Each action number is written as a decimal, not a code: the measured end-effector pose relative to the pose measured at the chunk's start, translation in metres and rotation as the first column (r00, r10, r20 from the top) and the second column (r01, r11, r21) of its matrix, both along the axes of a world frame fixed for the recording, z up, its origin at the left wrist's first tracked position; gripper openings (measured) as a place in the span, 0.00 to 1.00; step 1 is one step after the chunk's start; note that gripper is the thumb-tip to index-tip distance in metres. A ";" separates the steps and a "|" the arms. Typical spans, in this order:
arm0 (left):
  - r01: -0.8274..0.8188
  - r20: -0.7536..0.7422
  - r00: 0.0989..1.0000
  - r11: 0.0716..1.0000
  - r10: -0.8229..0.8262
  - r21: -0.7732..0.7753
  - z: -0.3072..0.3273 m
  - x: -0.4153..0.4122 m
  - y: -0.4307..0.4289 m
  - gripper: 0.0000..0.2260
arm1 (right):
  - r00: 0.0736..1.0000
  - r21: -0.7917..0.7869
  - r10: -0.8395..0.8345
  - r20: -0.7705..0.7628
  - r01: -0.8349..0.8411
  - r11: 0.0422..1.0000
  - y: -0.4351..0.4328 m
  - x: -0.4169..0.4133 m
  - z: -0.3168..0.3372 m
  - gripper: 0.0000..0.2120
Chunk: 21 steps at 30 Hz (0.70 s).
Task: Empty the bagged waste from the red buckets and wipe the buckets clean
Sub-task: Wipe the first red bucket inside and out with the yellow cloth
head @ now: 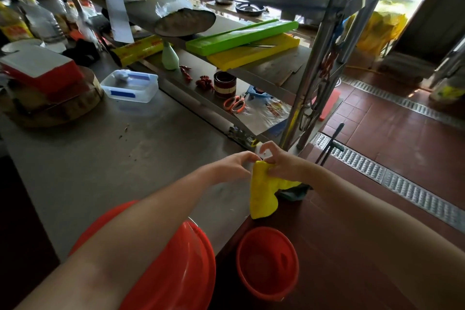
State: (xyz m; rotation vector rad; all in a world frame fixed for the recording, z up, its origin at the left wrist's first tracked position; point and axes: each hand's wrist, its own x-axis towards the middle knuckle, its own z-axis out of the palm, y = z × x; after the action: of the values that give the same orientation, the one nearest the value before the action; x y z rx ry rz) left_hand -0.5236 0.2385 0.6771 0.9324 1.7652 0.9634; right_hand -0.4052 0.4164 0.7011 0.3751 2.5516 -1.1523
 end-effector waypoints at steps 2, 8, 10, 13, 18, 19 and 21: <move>0.019 0.116 0.993 1.000 -0.020 0.007 -0.002 0.003 0.003 0.26 | 0.999 0.044 0.031 0.028 -0.033 0.998 0.010 0.001 0.005 0.21; 0.136 0.055 0.990 0.968 -0.127 -0.211 -0.010 0.013 0.017 0.17 | 0.982 0.210 0.177 0.066 -0.187 0.960 0.036 0.011 0.019 0.17; 0.138 -0.029 0.988 0.950 -0.152 -0.279 -0.010 0.012 0.018 0.15 | 0.975 0.254 0.208 0.080 -0.222 0.941 0.046 0.016 0.018 0.15; 0.086 -0.229 0.957 0.929 -0.177 -0.361 -0.008 0.005 0.013 0.09 | 0.969 0.319 0.211 0.126 -0.241 0.917 0.063 0.022 0.014 0.13; -0.081 -0.491 0.862 0.919 -0.130 -0.386 -0.011 -0.007 -0.006 0.11 | 0.948 0.425 0.198 0.250 -0.291 0.857 0.091 0.031 -0.012 0.03; -0.103 -0.517 0.848 0.918 -0.121 -0.384 -0.010 -0.009 -0.009 0.12 | 0.954 0.437 0.164 0.251 -0.263 0.860 0.095 0.032 -0.020 0.04; -0.144 -0.576 0.805 0.894 -0.143 -0.424 -0.008 -0.013 -0.014 0.14 | 0.980 0.431 0.039 0.196 -0.122 0.894 0.103 0.032 -0.035 0.12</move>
State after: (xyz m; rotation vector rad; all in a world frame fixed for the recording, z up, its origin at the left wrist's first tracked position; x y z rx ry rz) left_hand -0.5364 0.2246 0.6695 0.9831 2.3808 0.2074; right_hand -0.3729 0.5193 0.6665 0.4493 2.6152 -0.4689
